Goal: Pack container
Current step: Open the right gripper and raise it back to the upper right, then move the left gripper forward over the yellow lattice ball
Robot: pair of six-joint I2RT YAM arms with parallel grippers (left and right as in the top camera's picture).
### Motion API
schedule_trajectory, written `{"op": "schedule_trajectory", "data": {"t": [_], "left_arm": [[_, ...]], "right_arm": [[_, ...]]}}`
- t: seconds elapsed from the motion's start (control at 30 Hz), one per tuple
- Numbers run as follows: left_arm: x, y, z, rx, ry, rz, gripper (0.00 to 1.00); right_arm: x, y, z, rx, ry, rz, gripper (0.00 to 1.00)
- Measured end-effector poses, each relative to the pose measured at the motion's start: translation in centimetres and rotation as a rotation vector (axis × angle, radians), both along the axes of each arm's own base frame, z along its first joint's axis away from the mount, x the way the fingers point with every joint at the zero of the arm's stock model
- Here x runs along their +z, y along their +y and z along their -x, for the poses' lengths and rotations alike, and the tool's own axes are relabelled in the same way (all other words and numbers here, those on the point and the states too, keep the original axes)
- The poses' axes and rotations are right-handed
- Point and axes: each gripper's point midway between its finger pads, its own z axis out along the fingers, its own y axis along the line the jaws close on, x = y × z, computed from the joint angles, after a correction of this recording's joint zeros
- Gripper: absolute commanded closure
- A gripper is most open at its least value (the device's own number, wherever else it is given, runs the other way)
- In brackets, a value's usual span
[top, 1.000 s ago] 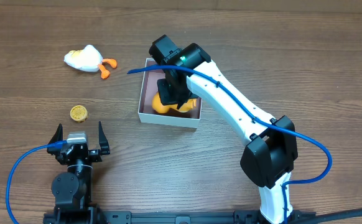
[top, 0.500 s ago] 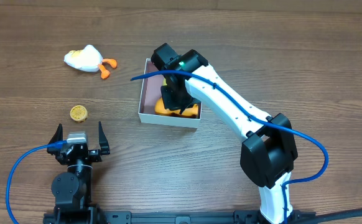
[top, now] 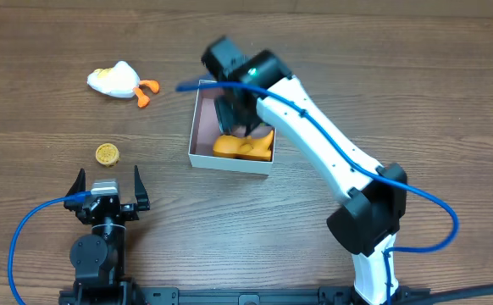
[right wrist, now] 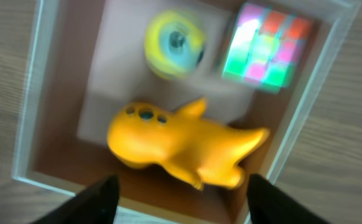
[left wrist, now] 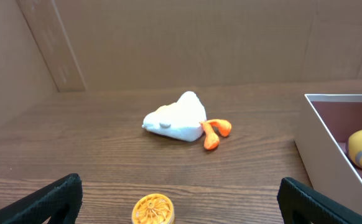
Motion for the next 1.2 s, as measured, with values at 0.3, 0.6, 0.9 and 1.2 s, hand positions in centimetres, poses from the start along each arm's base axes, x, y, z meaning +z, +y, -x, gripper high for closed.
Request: {"op": "schedule_trajectory", "data": {"t": [0.3, 0.6, 0.9, 1.2], "left_arm": [[0.0, 0.0, 0.0, 0.000, 0.000, 0.000, 0.00], [0.0, 0.0, 0.0, 0.000, 0.000, 0.000, 0.00], [0.0, 0.1, 0.0, 0.004, 0.001, -0.001, 0.00], [2.1, 0.0, 0.0, 0.006, -0.087, 0.144, 0.00]], "right_arm": [[7.5, -10.3, -7.3, -0.266, -0.208, -0.022, 0.02], [7.7, -23.3, -10.7, -0.594, -0.225, -0.034, 0.00], [7.6, -24.3, -10.7, -0.620, -0.209, -0.071, 0.00], [7.6, -24.2, -10.7, -0.619, -0.207, -0.075, 0.00]]}}
